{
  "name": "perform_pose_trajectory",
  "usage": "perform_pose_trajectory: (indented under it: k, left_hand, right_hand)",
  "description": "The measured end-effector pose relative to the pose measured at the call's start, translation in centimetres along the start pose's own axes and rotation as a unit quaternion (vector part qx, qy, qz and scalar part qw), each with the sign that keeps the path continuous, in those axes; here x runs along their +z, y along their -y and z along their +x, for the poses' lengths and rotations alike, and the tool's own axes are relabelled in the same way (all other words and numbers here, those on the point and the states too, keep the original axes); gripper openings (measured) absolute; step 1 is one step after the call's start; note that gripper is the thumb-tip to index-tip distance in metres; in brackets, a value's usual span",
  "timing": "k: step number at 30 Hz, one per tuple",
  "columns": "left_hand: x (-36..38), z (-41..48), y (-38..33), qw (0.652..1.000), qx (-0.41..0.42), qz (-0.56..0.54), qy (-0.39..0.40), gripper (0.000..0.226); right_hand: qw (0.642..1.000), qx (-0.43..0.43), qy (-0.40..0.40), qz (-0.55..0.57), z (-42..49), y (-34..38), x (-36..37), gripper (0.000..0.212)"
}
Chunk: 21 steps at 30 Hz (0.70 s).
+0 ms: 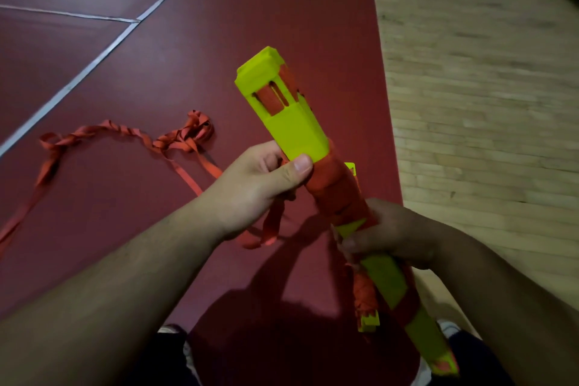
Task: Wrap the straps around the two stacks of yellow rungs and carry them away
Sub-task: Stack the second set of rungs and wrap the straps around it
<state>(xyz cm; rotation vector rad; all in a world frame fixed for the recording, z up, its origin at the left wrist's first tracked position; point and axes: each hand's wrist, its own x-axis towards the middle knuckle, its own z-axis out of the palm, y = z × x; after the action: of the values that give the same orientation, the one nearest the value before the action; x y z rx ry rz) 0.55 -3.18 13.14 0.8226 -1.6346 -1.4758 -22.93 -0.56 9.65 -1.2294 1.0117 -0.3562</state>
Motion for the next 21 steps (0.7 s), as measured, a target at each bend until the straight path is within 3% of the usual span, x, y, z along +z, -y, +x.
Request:
perform_pose_trajectory:
  k: [2, 4, 5, 10, 14, 17, 18, 21]
  left_hand:
    - [-0.6, 0.3, 0.2, 0.997, 0.016, 0.081, 0.004, 0.026]
    - [-1.2, 0.5, 0.7, 0.992, 0.023, 0.126, 0.011, 0.013]
    - [-1.4, 0.6, 1.1, 0.986, 0.029, 0.161, 0.009, 0.024]
    - [-0.9, 0.8, 1.9, 0.962, -0.012, 0.270, -0.048, 0.020]
    - [-0.7, 0.9, 1.9, 0.976, -0.038, 0.212, -0.045, 0.035]
    - [-0.4, 0.6, 1.7, 0.990, -0.060, 0.123, 0.003, 0.021]
    - [-0.3, 0.5, 1.7, 0.993, -0.077, 0.087, 0.001, 0.026]
    - [0.5, 0.5, 1.6, 0.980, -0.171, -0.005, -0.100, 0.051]
  right_hand:
    - [0.991, -0.020, -0.081, -0.103, 0.2, 0.1, -0.1, 0.028]
    - [0.970, -0.042, -0.143, -0.194, 0.2, 0.3, -0.5, 0.025]
    - [0.958, -0.048, -0.164, -0.229, 0.1, 0.3, -0.7, 0.025]
    - [0.906, -0.063, -0.269, -0.319, 0.1, 0.1, -0.6, 0.017]
    - [0.879, -0.059, -0.320, -0.347, 0.1, -0.1, -0.7, 0.019]
    - [0.859, -0.042, -0.346, -0.375, -0.2, 0.2, -0.7, 0.027]
    - [0.848, -0.034, -0.354, -0.393, -0.3, 0.3, -0.5, 0.031]
    - [0.800, -0.012, -0.381, -0.464, -0.1, 0.5, 0.3, 0.033]
